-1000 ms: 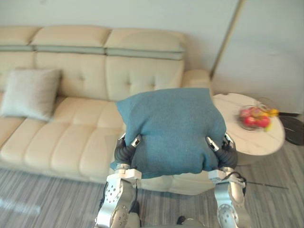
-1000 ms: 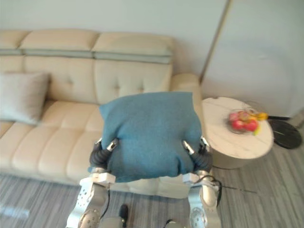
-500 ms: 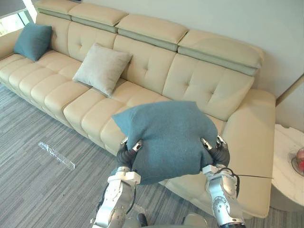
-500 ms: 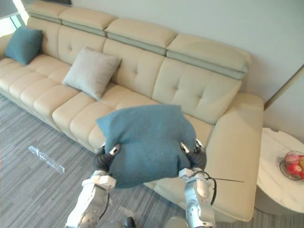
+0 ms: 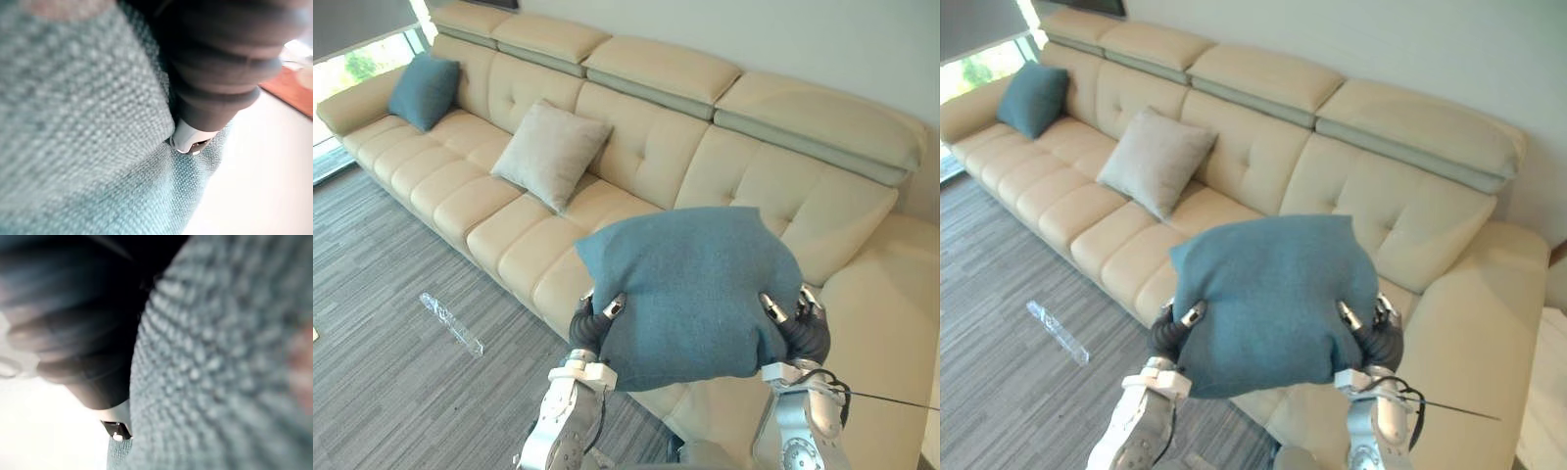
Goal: Pick up cushions and gather them together orderly.
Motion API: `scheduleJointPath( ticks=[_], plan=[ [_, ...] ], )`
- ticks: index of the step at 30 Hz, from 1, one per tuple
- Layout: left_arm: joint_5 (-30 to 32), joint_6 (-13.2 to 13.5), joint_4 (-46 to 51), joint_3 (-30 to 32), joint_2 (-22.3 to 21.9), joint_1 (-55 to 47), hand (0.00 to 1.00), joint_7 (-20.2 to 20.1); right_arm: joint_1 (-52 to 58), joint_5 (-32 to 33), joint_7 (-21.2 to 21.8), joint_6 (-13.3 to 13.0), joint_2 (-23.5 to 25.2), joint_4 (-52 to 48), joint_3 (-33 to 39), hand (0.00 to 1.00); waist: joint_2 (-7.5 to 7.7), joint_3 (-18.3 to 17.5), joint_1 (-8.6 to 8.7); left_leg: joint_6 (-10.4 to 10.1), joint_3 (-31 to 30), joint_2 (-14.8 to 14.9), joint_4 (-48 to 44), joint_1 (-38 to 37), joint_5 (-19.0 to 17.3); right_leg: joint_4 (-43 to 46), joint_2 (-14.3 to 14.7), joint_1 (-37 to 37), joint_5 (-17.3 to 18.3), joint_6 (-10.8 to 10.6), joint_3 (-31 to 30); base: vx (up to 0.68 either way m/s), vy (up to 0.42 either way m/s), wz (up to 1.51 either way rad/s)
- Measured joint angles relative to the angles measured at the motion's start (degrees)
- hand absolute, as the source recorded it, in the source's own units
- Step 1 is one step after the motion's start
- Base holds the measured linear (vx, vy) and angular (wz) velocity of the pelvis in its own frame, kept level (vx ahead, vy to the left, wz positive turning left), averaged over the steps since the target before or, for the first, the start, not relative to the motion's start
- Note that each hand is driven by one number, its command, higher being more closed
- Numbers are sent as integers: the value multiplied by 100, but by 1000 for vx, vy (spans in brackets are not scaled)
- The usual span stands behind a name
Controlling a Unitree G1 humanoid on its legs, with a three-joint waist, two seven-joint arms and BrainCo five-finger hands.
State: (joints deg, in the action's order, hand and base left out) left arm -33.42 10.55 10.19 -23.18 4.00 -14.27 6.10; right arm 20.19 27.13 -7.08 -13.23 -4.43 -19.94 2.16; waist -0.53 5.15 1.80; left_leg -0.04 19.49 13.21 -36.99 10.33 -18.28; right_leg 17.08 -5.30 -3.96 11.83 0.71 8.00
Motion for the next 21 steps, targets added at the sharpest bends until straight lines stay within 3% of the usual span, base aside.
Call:
scheduleJointPath(
  ticks=[2, 3, 4, 5, 6, 8, 9, 11, 15, 18, 21],
  plan=[
    [4, 14, 11, 1, -57, -25, 100, 0, -45, 0, 0, -7, -2, 3, -2, 100, -2, -1, -178, -22, -360, -41, 612, 12, 19, 85, -87, -20, 90, -139, -332, 84, 261, -63],
    [4, 26, 28, 5, -56, -71, 100, 0, -62, -1, -1, -2, -3, 12, -20, 100, -14, -6, -239, -90, -842, -142, 1211, 3, 72, 105, -115, -42, 144, -242, -572, 75, 360, -75],
    [3, 44, 48, 18, -57, -145, 100, 0, -85, -1, -1, -1, -9, 42, -59, 100, 3, -12, -270, -527, -1111, -261, 1499, -62, 351, 175, -145, -137, 200, -349, -805, 102, 453, -92],
    [1, 59, 49, 30, -49, -238, 100, 4, -105, -7, -2, 15, -19, 90, -103, 100, 2, -102, -268, -734, -1198, -474, 1603, -180, 519, 150, -176, -224, 201, -479, -1020, 144, 452, -97],
    [-1, 60, 50, 29, -49, -269, 100, 23, -103, -8, -12, 28, 31, 94, -134, 100, 50, -123, -225, -651, -1139, -600, 1455, -126, 467, -54, -207, -210, 104, -522, -1331, 159, 369, -82],
    [-1, 98, 53, 40, -41, -269, 100, 28, -124, -8, -21, 28, 54, 116, -198, 100, 136, -114, -173, -537, -746, -585, 1068, -28, 358, -160, -229, -310, -104, -708, -1714, 179, 321, -82],
    [-2, 95, 47, 90, -30, -285, 100, 34, -167, -13, -21, 34, 91, 180, -246, 100, 194, -120, -175, -525, -600, -618, 929, -31, 340, -192, -263, -396, -263, -843, -1891, 138, 273, -116],
    [6, 119, 44, 159, -11, -279, 100, 40, -249, -19, -21, 35, 227, 359, -269, 100, 237, -225, -279, -490, -255, -694, 1075, -185, 323, -351, -296, -618, -629, -843, -2355, 144, 269, -172],
    [17, 192, -19, 224, 32, -204, 100, 41, -733, -22, -13, 16, 200, 1007, -275, 100, 208, -254, -225, -378, 327, -833, 1628, -487, 268, -411, -296, -1187, -1055, -664, -1926, 85, 170, -148],
    [16, 147, -321, 274, 33, -47, 100, 58, -941, -21, -10, 59, 146, 1556, -262, 100, 65, -231, -156, -376, 375, -872, 1902, -668, 266, -374, -305, -1434, -1253, -580, -967, 62, 33, -106],
    [16, -27, -523, 266, 32, 88, 100, 84, -956, -21, -10, 117, -56, 1894, -225, 100, -142, -248, 50, -367, 325, -866, 2205, -847, 276, -379, -356, -1402, -1288, -539, -289, 78, -20, -19]
  ],
)
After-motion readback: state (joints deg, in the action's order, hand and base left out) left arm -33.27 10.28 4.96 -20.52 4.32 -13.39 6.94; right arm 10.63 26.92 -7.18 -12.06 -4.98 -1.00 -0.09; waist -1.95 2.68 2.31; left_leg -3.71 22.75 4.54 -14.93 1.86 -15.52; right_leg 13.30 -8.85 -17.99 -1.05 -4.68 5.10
